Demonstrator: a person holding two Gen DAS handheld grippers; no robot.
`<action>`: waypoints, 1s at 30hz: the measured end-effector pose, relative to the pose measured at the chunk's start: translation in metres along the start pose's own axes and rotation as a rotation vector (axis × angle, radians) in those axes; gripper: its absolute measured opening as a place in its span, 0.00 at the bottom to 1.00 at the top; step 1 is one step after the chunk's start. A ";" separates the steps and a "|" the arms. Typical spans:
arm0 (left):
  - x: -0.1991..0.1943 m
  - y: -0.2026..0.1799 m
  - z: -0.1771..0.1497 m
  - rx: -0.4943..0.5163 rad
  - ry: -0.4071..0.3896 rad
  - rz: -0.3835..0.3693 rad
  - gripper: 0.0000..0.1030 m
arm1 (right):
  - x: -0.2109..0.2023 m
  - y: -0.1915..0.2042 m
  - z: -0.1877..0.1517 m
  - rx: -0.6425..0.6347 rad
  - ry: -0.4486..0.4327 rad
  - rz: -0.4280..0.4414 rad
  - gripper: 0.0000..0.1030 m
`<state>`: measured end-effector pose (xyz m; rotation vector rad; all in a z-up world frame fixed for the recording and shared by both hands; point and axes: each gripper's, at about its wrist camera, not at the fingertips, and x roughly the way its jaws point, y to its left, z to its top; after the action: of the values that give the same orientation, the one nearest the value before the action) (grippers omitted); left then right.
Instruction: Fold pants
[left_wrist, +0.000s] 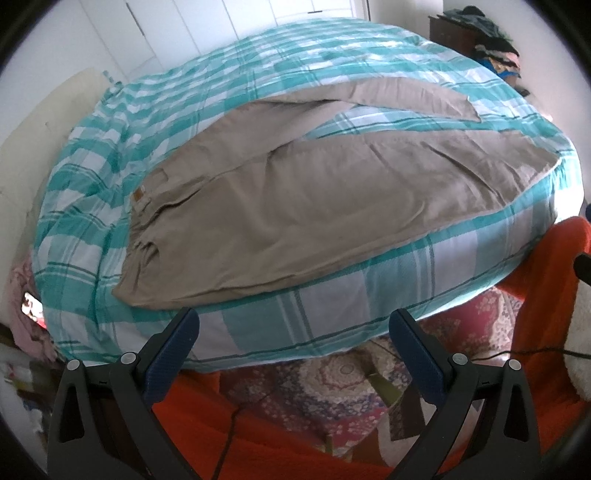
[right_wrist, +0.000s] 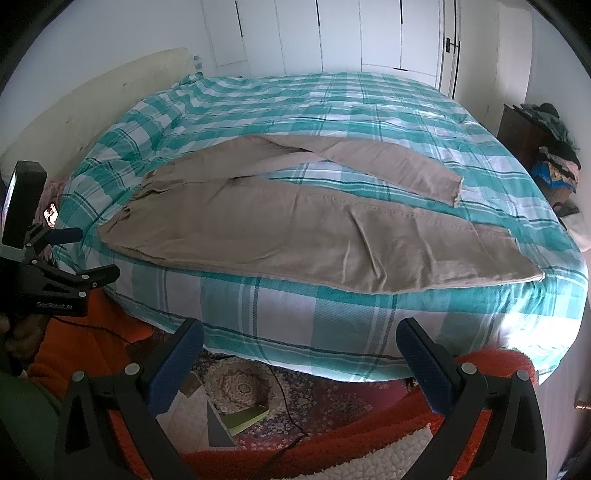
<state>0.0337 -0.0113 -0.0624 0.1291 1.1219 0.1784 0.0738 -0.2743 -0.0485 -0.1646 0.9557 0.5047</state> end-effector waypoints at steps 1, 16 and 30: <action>0.002 0.000 0.001 -0.001 0.003 -0.001 0.99 | 0.001 -0.001 0.000 0.003 0.001 0.001 1.00; 0.031 0.001 0.025 -0.029 0.067 -0.009 0.99 | 0.028 -0.016 0.011 0.020 0.027 0.022 1.00; 0.041 0.000 0.030 -0.040 0.089 -0.025 0.99 | 0.044 -0.039 0.052 -0.037 0.099 -0.257 1.00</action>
<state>0.0776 -0.0033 -0.0857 0.0721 1.2075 0.1862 0.1514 -0.2748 -0.0582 -0.3441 1.0053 0.2793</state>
